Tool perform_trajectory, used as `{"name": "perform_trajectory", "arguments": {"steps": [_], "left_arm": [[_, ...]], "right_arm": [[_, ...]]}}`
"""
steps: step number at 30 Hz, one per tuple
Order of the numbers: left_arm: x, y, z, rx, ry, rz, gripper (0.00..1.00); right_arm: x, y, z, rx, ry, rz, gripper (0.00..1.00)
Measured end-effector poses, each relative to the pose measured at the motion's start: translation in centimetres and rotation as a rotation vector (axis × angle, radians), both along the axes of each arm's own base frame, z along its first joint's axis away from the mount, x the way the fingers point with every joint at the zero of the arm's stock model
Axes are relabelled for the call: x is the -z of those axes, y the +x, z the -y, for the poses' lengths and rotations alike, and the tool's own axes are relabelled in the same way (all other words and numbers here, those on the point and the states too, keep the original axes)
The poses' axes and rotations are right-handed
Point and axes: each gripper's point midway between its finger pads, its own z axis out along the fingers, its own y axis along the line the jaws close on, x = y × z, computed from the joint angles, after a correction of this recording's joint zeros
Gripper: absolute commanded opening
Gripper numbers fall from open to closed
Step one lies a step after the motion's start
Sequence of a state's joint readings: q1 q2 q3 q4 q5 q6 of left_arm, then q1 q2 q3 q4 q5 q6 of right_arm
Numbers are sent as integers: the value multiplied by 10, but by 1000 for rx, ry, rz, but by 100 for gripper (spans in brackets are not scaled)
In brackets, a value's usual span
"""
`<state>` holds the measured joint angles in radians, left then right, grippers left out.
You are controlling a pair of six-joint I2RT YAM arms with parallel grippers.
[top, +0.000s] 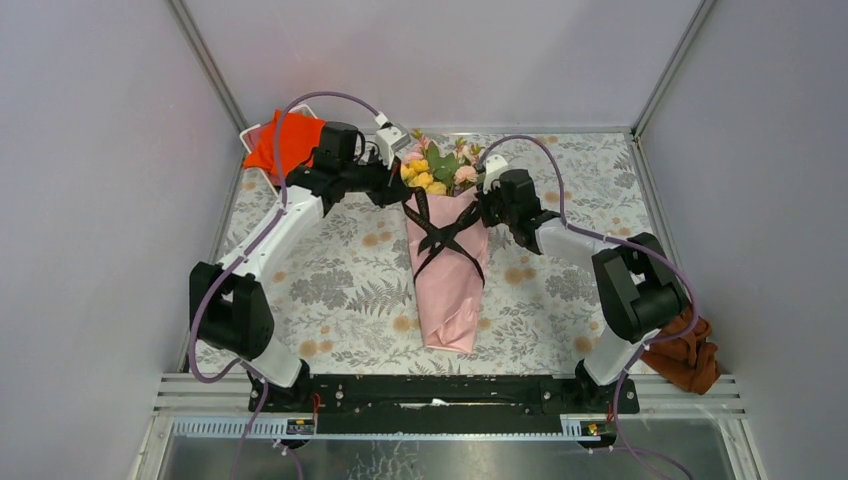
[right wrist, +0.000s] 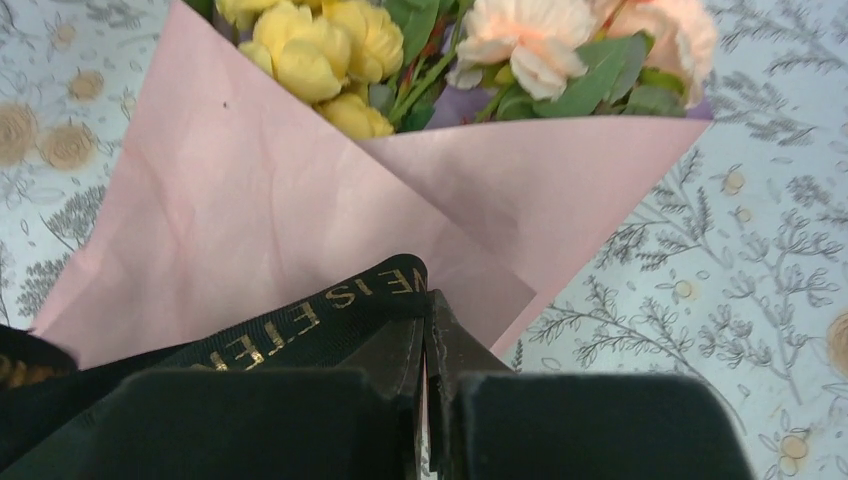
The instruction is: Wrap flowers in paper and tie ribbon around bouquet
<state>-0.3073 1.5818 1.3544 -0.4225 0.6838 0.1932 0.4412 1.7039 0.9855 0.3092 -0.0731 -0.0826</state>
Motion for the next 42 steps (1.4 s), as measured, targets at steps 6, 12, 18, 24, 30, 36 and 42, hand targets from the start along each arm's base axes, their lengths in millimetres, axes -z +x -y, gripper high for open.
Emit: {"name": "perform_trajectory", "arguments": {"steps": [6,12,18,24,30,36,42], "left_arm": [[-32,2,10,35,-59,19,0],[-77,11,17,43,-106,72,0],[-65,14,11,-1,-84,68,0],[34,33,-43,-222,116,-29,24],[91,44,-88,-308,337,-34,65],[64,8,-34,12,381,158,67],[59,-56,42,413,316,234,67]], "right_arm": [[31,-19,3,-39,-38,-88,0],[45,-34,2,-80,-52,-153,0],[55,-50,-4,-138,-36,-230,0],[54,-71,-21,-239,37,-309,0],[42,-81,-35,-280,113,-389,0],[39,-80,-41,-212,152,-542,0],[42,-70,-26,-67,234,-634,0]]}}
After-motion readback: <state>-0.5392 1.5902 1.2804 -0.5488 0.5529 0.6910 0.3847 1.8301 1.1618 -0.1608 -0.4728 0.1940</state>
